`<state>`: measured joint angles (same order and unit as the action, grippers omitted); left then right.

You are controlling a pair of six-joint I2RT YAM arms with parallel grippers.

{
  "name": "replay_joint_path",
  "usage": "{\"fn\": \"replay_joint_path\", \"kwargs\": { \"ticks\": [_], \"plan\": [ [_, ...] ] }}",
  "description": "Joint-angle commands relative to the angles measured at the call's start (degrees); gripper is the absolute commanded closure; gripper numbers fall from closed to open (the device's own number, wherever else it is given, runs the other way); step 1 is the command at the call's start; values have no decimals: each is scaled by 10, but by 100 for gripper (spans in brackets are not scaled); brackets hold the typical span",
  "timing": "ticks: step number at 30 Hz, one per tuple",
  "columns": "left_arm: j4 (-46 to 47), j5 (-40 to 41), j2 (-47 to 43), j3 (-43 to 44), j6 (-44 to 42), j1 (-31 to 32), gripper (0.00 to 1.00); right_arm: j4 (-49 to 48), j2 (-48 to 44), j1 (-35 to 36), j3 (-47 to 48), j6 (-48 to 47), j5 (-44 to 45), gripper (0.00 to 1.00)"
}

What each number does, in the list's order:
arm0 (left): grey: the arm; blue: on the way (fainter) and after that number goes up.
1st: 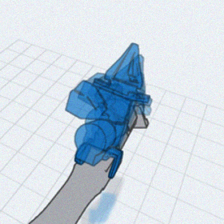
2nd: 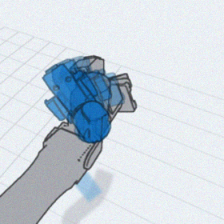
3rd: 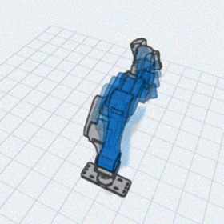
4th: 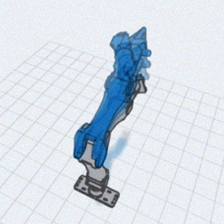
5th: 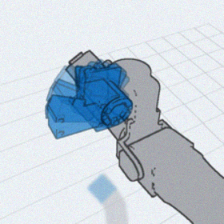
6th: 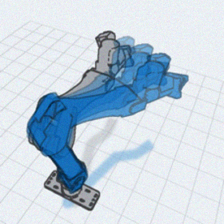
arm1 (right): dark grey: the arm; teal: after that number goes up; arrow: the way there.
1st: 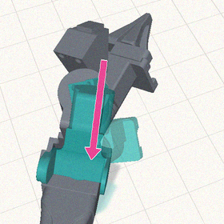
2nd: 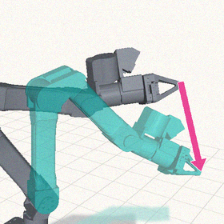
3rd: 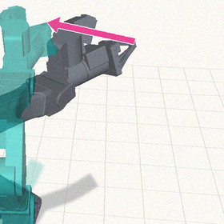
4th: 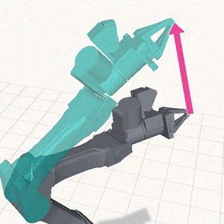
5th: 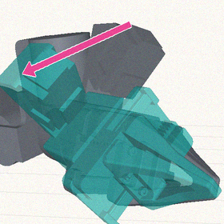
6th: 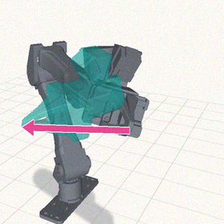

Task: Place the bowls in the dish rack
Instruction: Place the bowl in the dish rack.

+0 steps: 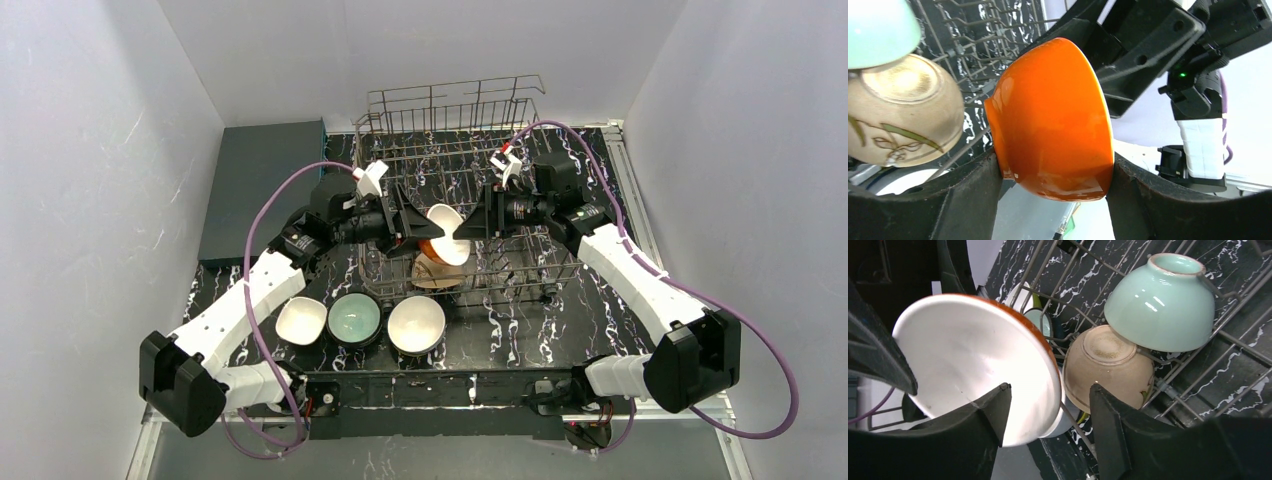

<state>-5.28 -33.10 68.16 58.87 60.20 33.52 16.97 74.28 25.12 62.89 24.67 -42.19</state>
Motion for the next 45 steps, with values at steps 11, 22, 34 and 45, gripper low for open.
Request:
{"fn": "replay_joint_path", "kwargs": {
  "ticks": [11, 22, 34, 45],
  "plan": [
    [-72, -61, 85, 120, -144, -102, 76, 83, -30, -1, 54, -65, 108, 7],
    [-187, -125, 260, 318, -350, -135, 79, 122, -42, -3, 58, -89, 136, 1],
    [-158, -121, 298, 386, -536, -143, 87, 150, -61, -4, 39, -102, 160, 1],
    [-207, -88, 307, 424, -725, -143, 91, 174, -59, -6, 51, -122, 179, 1]
  ]
}}
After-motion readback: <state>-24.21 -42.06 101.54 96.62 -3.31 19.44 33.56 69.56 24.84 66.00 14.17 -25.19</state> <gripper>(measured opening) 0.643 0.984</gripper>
